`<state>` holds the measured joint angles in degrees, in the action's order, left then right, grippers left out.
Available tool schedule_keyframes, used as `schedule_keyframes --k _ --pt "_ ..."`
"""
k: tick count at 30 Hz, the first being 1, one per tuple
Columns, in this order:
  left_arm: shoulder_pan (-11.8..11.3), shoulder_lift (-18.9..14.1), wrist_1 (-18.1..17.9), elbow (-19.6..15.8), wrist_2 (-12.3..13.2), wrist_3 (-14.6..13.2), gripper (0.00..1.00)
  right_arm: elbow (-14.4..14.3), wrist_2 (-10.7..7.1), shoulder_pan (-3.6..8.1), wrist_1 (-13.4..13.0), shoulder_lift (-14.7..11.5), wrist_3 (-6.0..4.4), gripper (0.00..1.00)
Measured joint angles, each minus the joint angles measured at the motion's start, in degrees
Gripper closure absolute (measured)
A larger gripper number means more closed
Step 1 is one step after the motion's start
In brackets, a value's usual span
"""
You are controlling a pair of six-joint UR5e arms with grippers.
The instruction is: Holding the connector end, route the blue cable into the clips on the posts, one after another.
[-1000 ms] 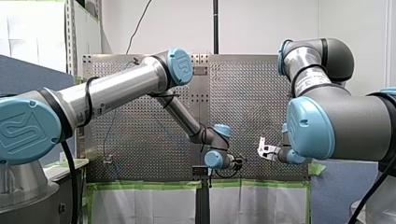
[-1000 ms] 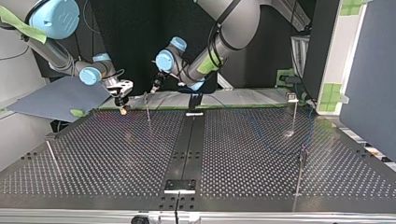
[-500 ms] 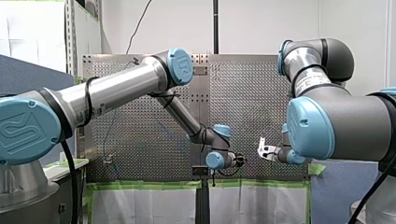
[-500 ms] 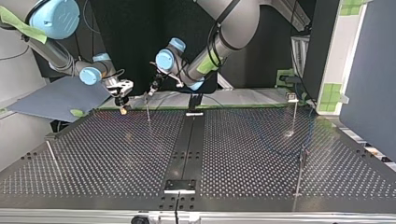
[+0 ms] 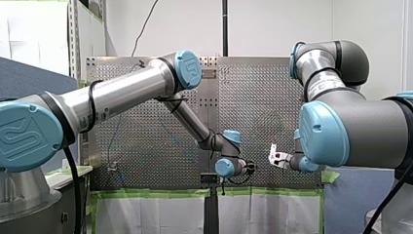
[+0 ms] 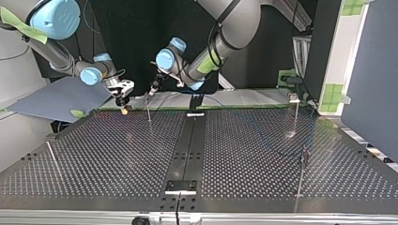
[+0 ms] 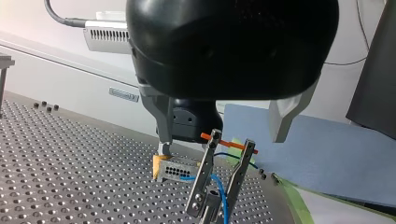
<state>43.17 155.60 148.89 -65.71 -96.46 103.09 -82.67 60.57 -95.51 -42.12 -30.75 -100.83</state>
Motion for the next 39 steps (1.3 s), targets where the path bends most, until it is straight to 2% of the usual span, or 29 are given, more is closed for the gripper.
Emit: schedule_keyframes --k 8,14,24,31,39 --pt "-0.02 0.0 0.42 0.0 -0.07 -0.06 0.0 0.0 -0.01 0.01 -0.07 0.03 -0.02 1.0" --pt "0.38 -0.57 2.03 -0.89 -2.23 -1.98 0.0 0.01 -0.01 0.12 0.15 0.07 0.09 1.0" --pt "0.28 -5.36 -2.07 -5.87 -3.82 -2.59 0.0 0.0 -0.01 0.3 0.28 0.08 0.24 1.0" --pt "0.5 -8.8 -5.16 -9.32 -6.39 -0.18 0.0 0.0 -0.01 0.3 0.28 0.1 0.09 1.0" --pt "0.12 -12.59 -2.86 -13.11 -8.96 1.72 0.0 0.01 -0.01 0.11 0.23 0.12 -0.02 1.0"
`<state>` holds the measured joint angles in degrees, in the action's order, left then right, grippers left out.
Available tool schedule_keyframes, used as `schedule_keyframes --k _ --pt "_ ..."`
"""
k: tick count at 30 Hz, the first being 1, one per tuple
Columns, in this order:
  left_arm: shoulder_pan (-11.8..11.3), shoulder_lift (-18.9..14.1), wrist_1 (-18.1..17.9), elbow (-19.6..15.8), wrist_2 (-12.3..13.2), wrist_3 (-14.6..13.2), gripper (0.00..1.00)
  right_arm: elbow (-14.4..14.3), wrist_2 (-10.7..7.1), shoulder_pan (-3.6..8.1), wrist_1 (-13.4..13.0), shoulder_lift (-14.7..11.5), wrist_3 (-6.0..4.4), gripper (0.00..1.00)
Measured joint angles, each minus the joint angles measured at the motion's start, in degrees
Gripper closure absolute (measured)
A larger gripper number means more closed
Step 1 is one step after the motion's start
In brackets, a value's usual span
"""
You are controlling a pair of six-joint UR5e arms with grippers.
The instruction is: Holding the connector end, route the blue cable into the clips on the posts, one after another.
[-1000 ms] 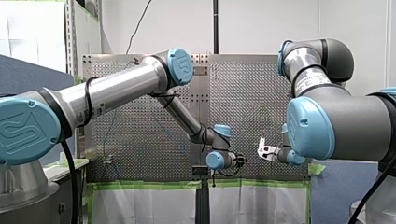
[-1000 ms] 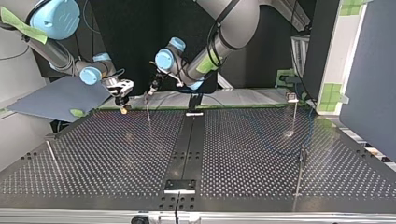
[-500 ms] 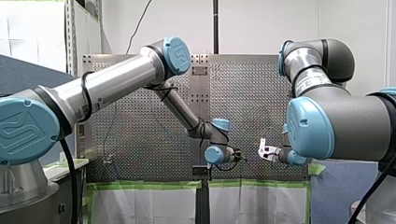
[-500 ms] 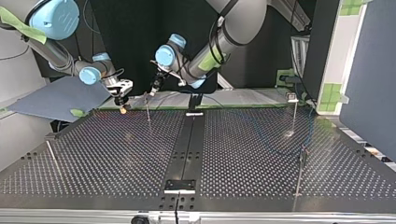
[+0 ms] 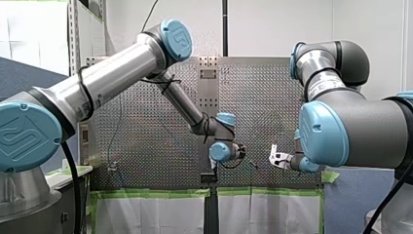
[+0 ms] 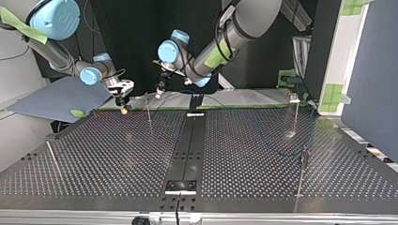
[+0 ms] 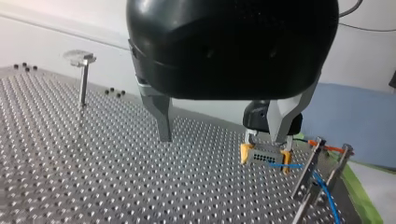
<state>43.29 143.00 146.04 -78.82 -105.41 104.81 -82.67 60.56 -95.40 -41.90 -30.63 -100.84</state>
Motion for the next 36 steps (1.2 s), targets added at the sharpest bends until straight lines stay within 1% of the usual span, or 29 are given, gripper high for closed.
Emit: schedule_keyframes --k 6,11,15,21,24,27,32,36 --pt "-0.1 -3.18 3.14 -3.18 -2.13 0.13 0.0 0.0 -0.02 -0.24 -0.03 0.02 -0.24 1.0" --pt "-0.02 -6.14 6.08 -6.15 -2.51 0.1 0.0 0.0 -0.43 -0.28 0.03 0.03 -0.32 1.0" --pt "0.01 -8.33 7.9 -8.34 -2.57 -0.07 0.0 -0.01 -0.58 -0.52 0.05 0.07 -0.33 1.0" --pt "0.01 -11.74 7.07 -11.75 -2.63 0.23 0.0 -0.01 -0.76 -0.79 -0.02 0.12 -0.46 1.0" --pt "-0.04 -13.48 6.88 -13.5 -3.16 -0.19 0.0 0.0 -0.84 -0.88 -0.03 0.14 -0.49 1.0" --pt "0.05 -15.25 6.84 -15.27 -4.08 -1.41 0.0 -0.01 -0.87 -1.04 -0.03 0.16 -0.51 1.0" --pt "0.17 -17.8 7.44 -17.81 -4.77 -3.76 0.0 0.0 -0.88 -1.26 -0.04 0.16 -0.51 1.0" --pt "0.35 -19.86 6.61 -19.85 -5.28 -5.34 0.0 -0.01 -0.88 -1.31 -0.03 0.18 -0.51 1.0"
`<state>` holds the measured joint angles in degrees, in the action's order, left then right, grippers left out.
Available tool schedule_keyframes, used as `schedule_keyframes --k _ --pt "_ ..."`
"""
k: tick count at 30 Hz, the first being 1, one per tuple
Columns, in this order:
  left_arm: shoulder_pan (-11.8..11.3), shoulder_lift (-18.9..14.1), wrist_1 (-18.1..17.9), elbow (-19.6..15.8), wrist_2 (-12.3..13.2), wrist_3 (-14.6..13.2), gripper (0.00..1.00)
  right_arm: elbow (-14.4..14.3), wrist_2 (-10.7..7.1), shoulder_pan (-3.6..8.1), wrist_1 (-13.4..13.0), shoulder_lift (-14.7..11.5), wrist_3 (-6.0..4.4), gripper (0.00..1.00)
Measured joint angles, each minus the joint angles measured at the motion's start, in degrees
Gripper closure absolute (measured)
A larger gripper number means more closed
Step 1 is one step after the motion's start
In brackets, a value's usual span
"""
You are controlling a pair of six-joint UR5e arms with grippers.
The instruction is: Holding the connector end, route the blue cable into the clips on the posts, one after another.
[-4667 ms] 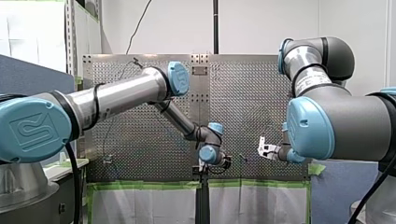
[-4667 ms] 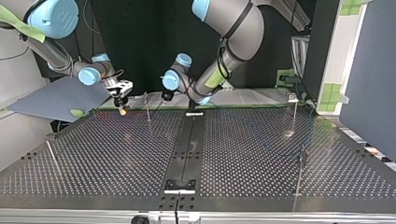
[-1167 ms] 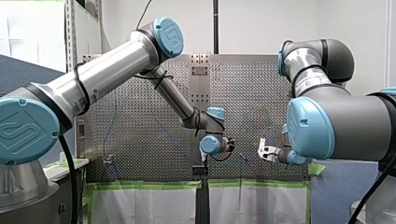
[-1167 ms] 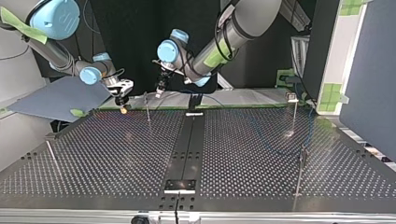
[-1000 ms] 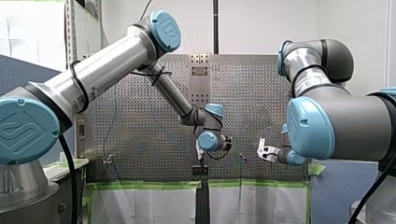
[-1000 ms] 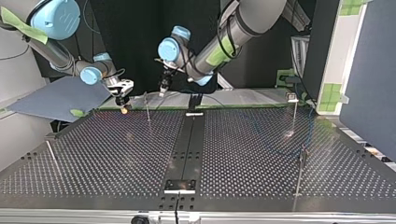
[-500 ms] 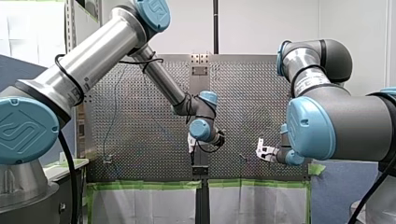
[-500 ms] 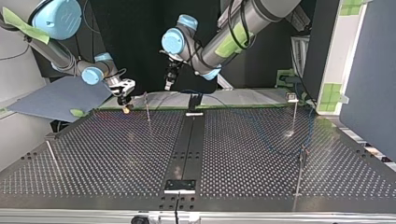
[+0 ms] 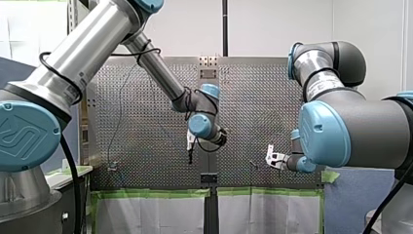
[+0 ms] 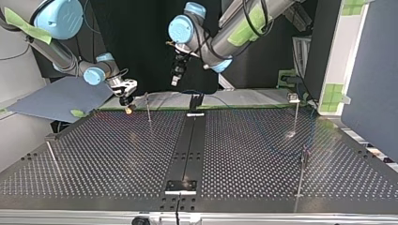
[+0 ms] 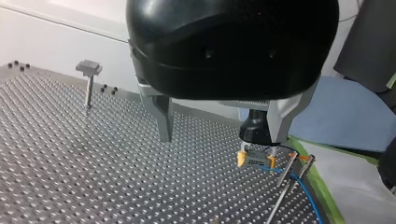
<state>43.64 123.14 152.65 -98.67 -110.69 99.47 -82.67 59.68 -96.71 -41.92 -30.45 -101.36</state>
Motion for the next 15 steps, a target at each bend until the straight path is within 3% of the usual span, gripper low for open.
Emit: schedule_keyframes --k 4,15 --pt "0.16 -2.11 -0.73 -2.11 -1.54 0.77 0.0 0.0 0.0 -0.01 0.0 0.0 0.0 1.0" --pt "-1.0 -7.95 -6.01 -7.98 -5.8 6.31 0.0 0.0 0.0 -0.02 -0.25 -0.01 -0.25 1.0"
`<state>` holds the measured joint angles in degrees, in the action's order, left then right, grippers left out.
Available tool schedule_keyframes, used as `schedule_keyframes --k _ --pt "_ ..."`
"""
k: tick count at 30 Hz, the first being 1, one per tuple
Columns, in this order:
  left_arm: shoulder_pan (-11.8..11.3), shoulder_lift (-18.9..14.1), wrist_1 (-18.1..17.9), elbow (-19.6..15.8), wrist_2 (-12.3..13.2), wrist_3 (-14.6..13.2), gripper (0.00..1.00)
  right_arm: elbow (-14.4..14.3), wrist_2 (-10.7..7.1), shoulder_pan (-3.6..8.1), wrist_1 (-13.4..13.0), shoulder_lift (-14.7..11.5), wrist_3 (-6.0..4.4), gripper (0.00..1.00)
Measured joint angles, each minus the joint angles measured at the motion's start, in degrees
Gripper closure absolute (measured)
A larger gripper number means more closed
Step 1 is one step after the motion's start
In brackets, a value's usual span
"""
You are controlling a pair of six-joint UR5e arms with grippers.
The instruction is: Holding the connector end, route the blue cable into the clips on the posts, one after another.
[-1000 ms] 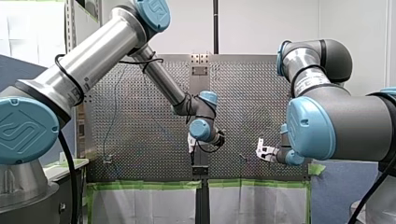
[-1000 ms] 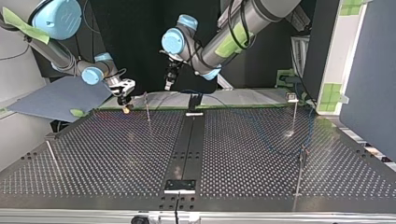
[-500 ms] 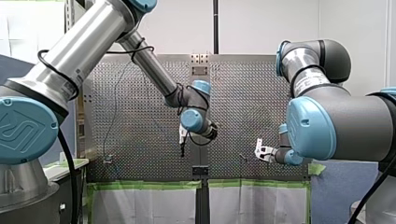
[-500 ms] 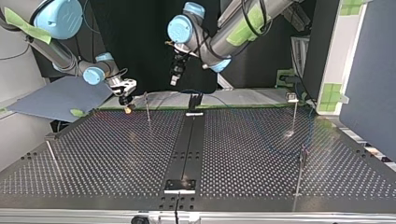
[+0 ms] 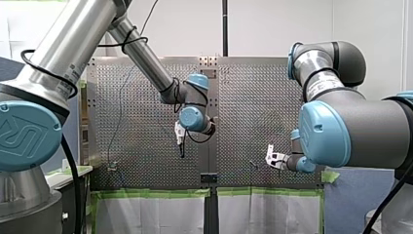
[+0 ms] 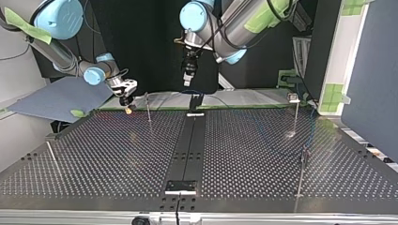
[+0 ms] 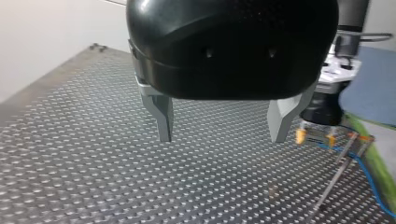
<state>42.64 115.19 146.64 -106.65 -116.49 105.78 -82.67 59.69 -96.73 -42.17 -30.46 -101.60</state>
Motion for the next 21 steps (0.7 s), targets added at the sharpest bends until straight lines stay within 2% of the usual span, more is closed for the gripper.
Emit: schedule_keyframes --k 8,21 --pt "-1.1 -4.29 -4.28 -4.27 -1.86 1.08 0.0 0.0 0.0 0.0 0.17 0.01 -0.01 1.0" --pt "-1.28 -11.48 -11.47 -11.47 -2.0 1.2 0.0 0.0 0.27 0.08 0.2 0.01 0.36 1.0"
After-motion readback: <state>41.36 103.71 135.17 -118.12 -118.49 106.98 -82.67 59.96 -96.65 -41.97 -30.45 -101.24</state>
